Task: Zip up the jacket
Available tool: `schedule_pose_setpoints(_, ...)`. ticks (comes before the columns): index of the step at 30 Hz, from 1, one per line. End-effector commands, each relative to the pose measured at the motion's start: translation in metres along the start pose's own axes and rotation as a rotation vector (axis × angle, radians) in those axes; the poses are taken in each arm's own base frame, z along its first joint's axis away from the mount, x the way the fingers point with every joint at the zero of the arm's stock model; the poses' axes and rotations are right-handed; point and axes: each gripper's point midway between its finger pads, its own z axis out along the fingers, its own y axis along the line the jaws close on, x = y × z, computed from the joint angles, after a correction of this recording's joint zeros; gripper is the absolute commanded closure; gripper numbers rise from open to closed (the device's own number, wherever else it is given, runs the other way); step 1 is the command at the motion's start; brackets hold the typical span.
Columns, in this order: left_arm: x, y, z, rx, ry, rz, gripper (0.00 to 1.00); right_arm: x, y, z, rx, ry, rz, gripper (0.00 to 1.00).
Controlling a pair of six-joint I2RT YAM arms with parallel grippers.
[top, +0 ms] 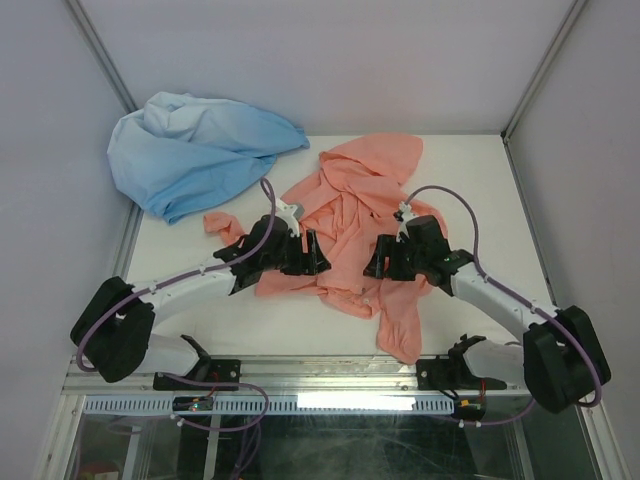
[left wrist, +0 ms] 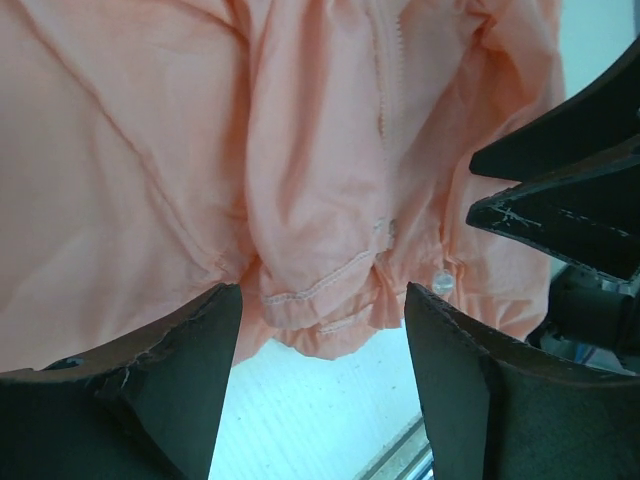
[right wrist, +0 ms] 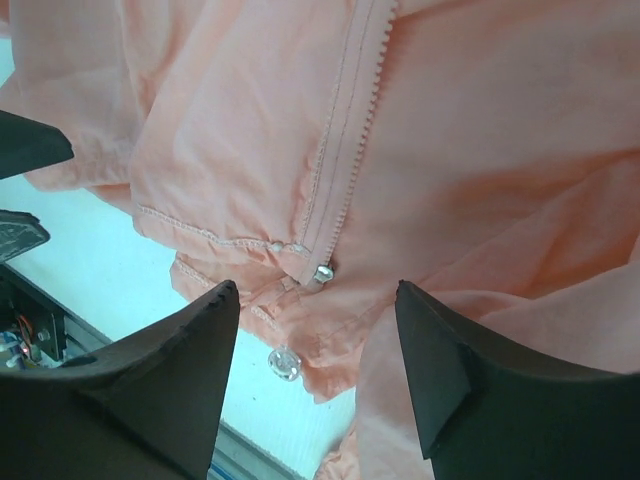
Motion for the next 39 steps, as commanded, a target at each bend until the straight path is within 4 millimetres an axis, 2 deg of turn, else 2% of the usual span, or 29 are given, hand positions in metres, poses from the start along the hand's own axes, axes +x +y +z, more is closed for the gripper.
schedule_pose_setpoints(1, -0.025, -0.009, 0.008, 0.021, -0.077, 0.053, 0.32, -0.027, 0.02, 0.015, -0.109, -0.118, 0.067, 0.34)
schedule_pose_setpoints(8, -0.014, 0.008, 0.019, -0.012, -0.059, 0.018, 0.33, -0.03, 0.029, 0.047, -0.165, -0.093, 0.096, 0.37)
schedule_pose_setpoints(12, 0.001, 0.016, 0.032, -0.017, -0.003, -0.003, 0.35, -0.029, 0.033, 0.058, -0.207, -0.082, 0.109, 0.45)
schedule_pose_setpoints(15, 0.008, 0.018, 0.037, -0.013, 0.016, -0.015, 0.36, -0.031, 0.045, 0.056, -0.267, -0.073, 0.104, 0.55)
schedule_pose_setpoints(19, 0.006, 0.019, 0.035, -0.017, 0.0, -0.016, 0.36, -0.044, 0.06, 0.039, -0.315, -0.121, 0.08, 0.69)
schedule_pose_setpoints(22, 0.004, 0.018, 0.034, -0.013, -0.008, -0.014, 0.36, -0.053, 0.069, 0.03, -0.34, -0.148, 0.067, 0.76)
schedule_pose_setpoints(29, 0.006, 0.015, 0.036, 0.008, 0.001, -0.023, 0.38, -0.057, 0.079, 0.032, -0.38, -0.139, 0.068, 0.78)
schedule_pose_setpoints(37, 0.006, 0.007, 0.034, 0.052, -0.008, -0.041, 0.4, -0.043, 0.072, 0.061, -0.368, -0.08, 0.1, 0.74)
schedule_pose_setpoints(39, 0.007, 0.004, 0.033, 0.064, -0.003, -0.047, 0.4, -0.042, 0.072, 0.066, -0.368, -0.071, 0.102, 0.78)
